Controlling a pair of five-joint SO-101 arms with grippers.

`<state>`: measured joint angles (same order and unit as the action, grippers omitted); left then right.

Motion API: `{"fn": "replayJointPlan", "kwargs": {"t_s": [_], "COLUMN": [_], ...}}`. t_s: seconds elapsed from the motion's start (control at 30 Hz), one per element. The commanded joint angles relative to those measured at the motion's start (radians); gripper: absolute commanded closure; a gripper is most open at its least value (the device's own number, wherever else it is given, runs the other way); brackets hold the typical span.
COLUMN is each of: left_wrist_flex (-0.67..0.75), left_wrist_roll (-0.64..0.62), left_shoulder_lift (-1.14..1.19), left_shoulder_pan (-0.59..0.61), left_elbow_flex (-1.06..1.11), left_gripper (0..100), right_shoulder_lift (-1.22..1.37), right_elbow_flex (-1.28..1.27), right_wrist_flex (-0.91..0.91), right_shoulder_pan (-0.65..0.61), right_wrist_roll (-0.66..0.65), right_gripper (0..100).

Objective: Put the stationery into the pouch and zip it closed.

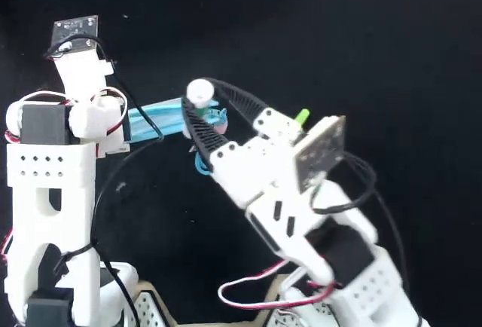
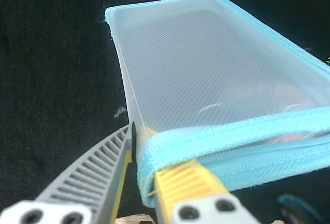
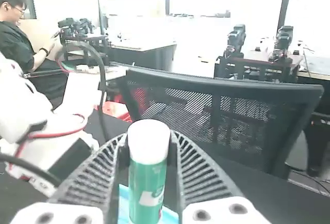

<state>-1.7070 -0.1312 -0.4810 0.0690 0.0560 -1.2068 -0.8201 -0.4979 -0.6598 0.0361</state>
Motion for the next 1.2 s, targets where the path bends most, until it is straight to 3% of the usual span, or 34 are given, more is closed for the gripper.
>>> {"fn": "replayJointPlan", "kwargs": {"t_s": [0.0,0.13,0.4,0.83,1.17], "left_wrist_flex": [0.015,0.015,0.015,0.011,0.008], "left_wrist_roll": [-0.003,-0.003,-0.003,-0.003,-0.003], "left_shoulder_lift": [0.008,0.005,0.005,0.005,0.005], "left_shoulder_pan": [-0.013,-0.013,-0.012,-0.005,-0.005], "left_elbow_flex": [0.015,0.013,0.013,0.015,0.015], "left_gripper": [97,97,97,97,97], "right_shoulder_lift": [-0.036,-0.038,-0.022,-0.018,-0.004], "right_elbow_flex": [-0.160,-0.280,-0.335,-0.344,-0.363], "right_wrist_flex": [0.227,0.353,0.514,0.525,0.647], "right_shoulder_pan": [-0.071,-0.133,-0.110,-0.106,-0.104], "right_wrist_roll": [0.002,0.000,0.000,-0.002,-0.002], "right_gripper": [98.7,98.7,98.7,98.7,98.8]}}
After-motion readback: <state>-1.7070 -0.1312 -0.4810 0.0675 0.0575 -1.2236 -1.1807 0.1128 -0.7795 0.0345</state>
